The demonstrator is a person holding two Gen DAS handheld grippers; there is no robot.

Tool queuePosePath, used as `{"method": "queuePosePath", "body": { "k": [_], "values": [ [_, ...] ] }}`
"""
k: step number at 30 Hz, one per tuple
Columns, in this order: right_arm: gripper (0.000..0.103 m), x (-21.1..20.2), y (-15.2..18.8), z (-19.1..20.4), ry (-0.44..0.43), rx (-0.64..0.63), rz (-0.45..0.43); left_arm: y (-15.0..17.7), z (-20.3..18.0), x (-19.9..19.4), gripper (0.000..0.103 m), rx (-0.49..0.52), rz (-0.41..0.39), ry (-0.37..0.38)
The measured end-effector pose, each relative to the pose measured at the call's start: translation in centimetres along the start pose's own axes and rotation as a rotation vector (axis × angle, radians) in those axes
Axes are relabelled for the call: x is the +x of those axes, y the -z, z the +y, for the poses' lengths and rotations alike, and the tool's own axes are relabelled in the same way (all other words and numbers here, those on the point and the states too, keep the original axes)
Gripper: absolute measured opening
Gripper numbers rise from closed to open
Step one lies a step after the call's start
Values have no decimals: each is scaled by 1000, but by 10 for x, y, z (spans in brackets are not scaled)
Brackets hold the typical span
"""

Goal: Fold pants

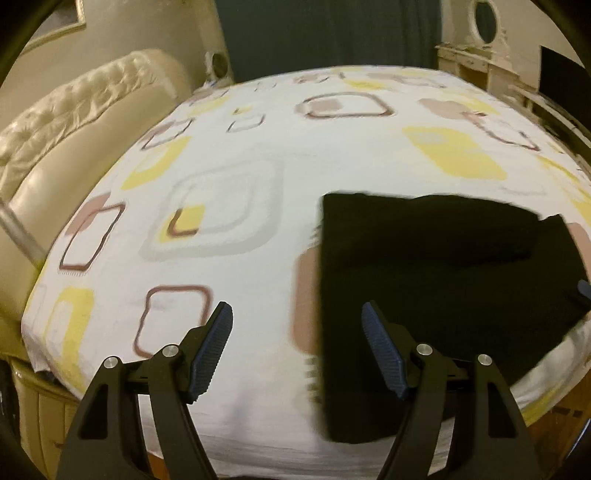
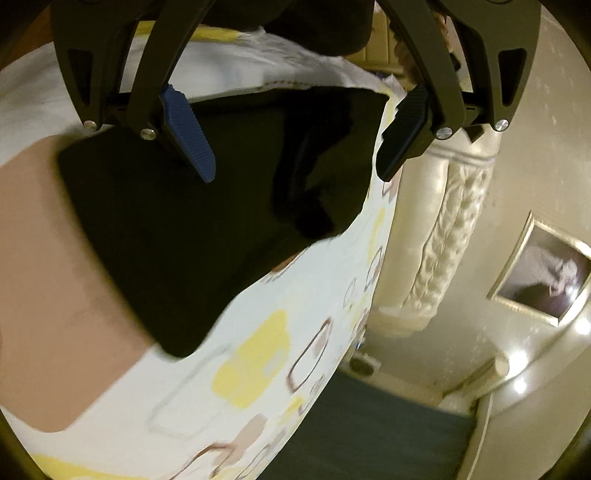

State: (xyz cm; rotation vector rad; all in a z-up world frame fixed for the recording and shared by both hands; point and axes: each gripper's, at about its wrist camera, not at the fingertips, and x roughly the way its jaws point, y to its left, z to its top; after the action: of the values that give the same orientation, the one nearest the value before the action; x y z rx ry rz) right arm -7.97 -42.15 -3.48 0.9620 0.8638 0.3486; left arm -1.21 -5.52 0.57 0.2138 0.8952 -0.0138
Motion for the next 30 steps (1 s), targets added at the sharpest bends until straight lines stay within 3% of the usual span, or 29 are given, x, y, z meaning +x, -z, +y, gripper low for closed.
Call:
{"method": "queuePosePath", "body": {
  "k": [5, 10, 14, 17, 23, 25, 27, 30],
  "values": [
    [89, 48, 4, 17, 35, -32, 82, 6, 34, 12, 72, -79, 19, -28],
    [89, 66, 4, 28, 27, -28, 85, 5, 47, 19, 72, -147, 67, 10],
    [89, 61, 2, 34, 67, -56, 37, 6, 43, 16, 72, -126, 55, 9],
    [89, 77, 5, 36, 50, -48, 100, 6, 40, 13, 72, -109, 45, 10],
    [88, 109, 21, 57, 72, -154, 218, 4, 42, 12, 72, -114, 38, 24],
    [76, 115, 26, 58, 94, -173, 236, 4, 43, 13, 72, -115, 42, 24],
    [53, 121, 28, 57, 117, -175, 250, 5, 42, 14, 72, -114, 46, 23],
    [29, 123, 29, 51, 133, -163, 250, 5, 42, 14, 72, -113, 46, 22]
  ]
}}
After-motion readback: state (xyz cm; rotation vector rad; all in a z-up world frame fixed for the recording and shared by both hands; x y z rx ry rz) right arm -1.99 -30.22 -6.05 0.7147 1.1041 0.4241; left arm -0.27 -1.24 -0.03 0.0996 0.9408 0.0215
